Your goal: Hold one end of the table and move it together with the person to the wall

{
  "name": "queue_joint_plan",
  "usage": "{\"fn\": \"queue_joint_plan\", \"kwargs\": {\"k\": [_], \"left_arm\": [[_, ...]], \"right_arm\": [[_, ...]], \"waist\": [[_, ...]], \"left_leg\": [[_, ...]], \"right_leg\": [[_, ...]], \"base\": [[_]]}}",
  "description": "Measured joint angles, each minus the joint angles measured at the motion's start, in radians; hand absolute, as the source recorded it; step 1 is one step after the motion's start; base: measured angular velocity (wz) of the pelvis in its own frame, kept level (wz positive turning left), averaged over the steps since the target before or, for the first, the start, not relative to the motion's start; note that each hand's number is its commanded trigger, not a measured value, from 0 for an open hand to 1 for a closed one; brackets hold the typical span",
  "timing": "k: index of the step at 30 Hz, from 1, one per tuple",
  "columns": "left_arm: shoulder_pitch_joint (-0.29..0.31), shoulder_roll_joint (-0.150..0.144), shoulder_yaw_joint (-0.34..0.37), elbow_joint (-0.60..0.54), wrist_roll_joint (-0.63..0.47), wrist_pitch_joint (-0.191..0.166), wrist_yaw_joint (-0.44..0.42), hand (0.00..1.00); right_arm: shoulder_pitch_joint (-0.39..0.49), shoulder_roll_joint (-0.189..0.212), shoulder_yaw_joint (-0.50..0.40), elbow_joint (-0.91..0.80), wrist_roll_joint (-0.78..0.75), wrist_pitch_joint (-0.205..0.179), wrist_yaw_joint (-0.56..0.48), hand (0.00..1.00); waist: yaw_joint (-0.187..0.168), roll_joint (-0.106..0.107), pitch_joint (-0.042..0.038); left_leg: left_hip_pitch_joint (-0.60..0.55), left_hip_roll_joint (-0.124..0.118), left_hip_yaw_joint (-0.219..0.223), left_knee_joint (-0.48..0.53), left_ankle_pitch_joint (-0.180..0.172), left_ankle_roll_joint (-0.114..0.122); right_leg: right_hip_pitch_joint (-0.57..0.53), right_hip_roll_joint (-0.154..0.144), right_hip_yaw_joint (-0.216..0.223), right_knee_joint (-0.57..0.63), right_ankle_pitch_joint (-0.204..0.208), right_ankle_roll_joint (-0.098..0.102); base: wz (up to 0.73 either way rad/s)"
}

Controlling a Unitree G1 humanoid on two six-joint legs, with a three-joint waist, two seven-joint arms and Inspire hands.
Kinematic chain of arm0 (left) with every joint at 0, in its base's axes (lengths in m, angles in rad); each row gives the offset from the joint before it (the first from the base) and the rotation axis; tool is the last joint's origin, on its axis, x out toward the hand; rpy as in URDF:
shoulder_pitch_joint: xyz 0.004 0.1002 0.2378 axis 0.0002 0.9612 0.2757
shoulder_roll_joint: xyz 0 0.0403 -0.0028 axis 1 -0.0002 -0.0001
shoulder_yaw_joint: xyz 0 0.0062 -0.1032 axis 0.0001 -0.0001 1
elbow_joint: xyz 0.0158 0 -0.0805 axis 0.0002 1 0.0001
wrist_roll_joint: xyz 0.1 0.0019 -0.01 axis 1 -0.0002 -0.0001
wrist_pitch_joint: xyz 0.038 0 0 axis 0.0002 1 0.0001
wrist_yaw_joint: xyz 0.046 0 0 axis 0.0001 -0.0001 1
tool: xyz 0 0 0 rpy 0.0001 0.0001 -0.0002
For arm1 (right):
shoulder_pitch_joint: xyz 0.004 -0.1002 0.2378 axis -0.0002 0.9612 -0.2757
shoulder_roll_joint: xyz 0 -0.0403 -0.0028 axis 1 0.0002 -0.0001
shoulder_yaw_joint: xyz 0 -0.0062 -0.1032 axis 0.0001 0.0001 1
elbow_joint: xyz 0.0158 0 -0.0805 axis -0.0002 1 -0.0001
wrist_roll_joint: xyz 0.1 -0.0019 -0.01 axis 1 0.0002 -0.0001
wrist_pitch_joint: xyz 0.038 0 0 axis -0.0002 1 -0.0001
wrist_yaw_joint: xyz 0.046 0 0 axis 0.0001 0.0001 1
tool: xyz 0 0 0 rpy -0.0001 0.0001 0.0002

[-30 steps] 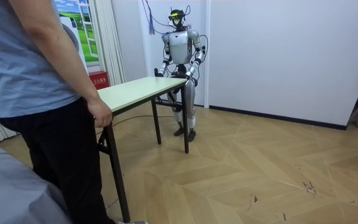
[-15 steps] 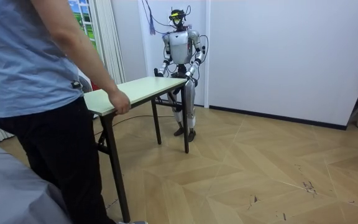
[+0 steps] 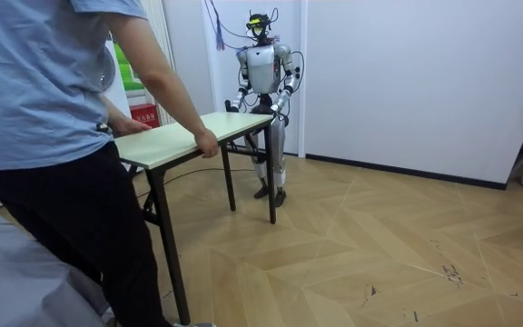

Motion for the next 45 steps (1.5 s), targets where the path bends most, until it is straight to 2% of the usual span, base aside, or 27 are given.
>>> {"fn": "queue_joint_plan", "kwargs": {"k": [4,6,9,11,14,23,32,39,45], "left_arm": [[0.000,-0.008,0.000,-0.002,-0.001,0.000,-0.002,1.00],[0.000,-0.016,0.000,-0.010,-0.002,0.000,-0.008,1.00],[0.001,-0.017,-0.001,-0.019,-0.004,0.000,-0.001,1.00],[0.001,-0.017,-0.006,-0.019,-0.007,0.000,0.003,1.00],[0.001,-0.009,-0.006,-0.019,0.011,-0.006,0.003,1.00],[0.003,-0.009,-0.007,-0.018,0.016,-0.006,0.003,1.00],[0.015,-0.016,-0.007,-0.020,0.042,-0.008,-0.001,1.00],[0.023,-0.031,-0.007,-0.037,0.085,-0.023,-0.025,1.00],[0.052,-0.044,-0.007,-0.050,0.214,-0.054,-0.080,1.00]], "right_arm": [[-0.009,0.004,0.000,0.049,0.000,-0.011,-0.010,1.00],[-0.006,0.006,0.000,0.059,-0.004,-0.026,-0.023,1.00],[-0.007,0.012,0.001,0.056,-0.039,-0.040,-0.029,1.00],[-0.009,0.016,0.002,0.056,-0.063,-0.058,-0.033,1.00],[-0.010,0.028,0.002,0.056,-0.075,-0.061,-0.038,1.00],[-0.009,0.030,0.004,0.056,-0.088,-0.070,-0.040,1.00],[0.003,0.032,0.003,0.049,-0.104,-0.079,-0.040,1.00],[0.004,0.030,0.003,0.026,-0.118,-0.099,-0.038,1.00],[0.033,0.029,0.007,-0.016,-0.124,-0.106,-0.037,1.00]], "waist": [[0.010,0.000,0.0003],[0.025,-0.002,0.0018],[0.026,-0.010,0.0058],[0.023,-0.010,0.0057],[0.019,-0.010,0.0056],[0.019,-0.006,0.0047],[0.017,-0.001,0.0013],[0.018,0.001,-0.0062],[0.024,-0.001,-0.0071]], "left_leg": [[-0.002,0.000,-0.002,-0.002,0.000,0.000],[-0.002,0.000,-0.003,-0.005,0.000,0.000],[-0.006,0.000,-0.005,-0.005,0.000,0.000],[-0.009,-0.001,-0.005,-0.004,0.000,0.000],[-0.010,-0.002,-0.005,-0.004,0.000,0.000],[-0.008,-0.001,-0.005,-0.004,0.000,0.000],[-0.004,-0.001,-0.004,-0.007,0.000,0.000],[-0.005,-0.001,-0.003,-0.008,0.000,0.000],[-0.002,-0.001,0.003,-0.007,0.000,0.000]], "right_leg": [[-0.002,0.000,-0.001,0.001,0.000,0.000],[-0.004,0.000,-0.001,0.000,0.000,0.000],[-0.007,0.000,-0.002,0.000,0.000,0.000],[-0.009,-0.001,-0.002,0.000,0.001,0.001],[-0.009,-0.002,-0.002,0.000,0.001,0.002],[-0.008,-0.001,-0.001,0.001,0.001,0.002],[-0.006,-0.001,-0.001,0.002,0.001,0.002],[-0.007,-0.001,0.002,0.002,0.001,0.002],[-0.007,0.000,0.006,0.002,0.001,0.002]], "base": [[0.01],[0.00],[0.00],[0.00],[0.00],[0.00],[0.00],[0.00],[-0.02]]}}
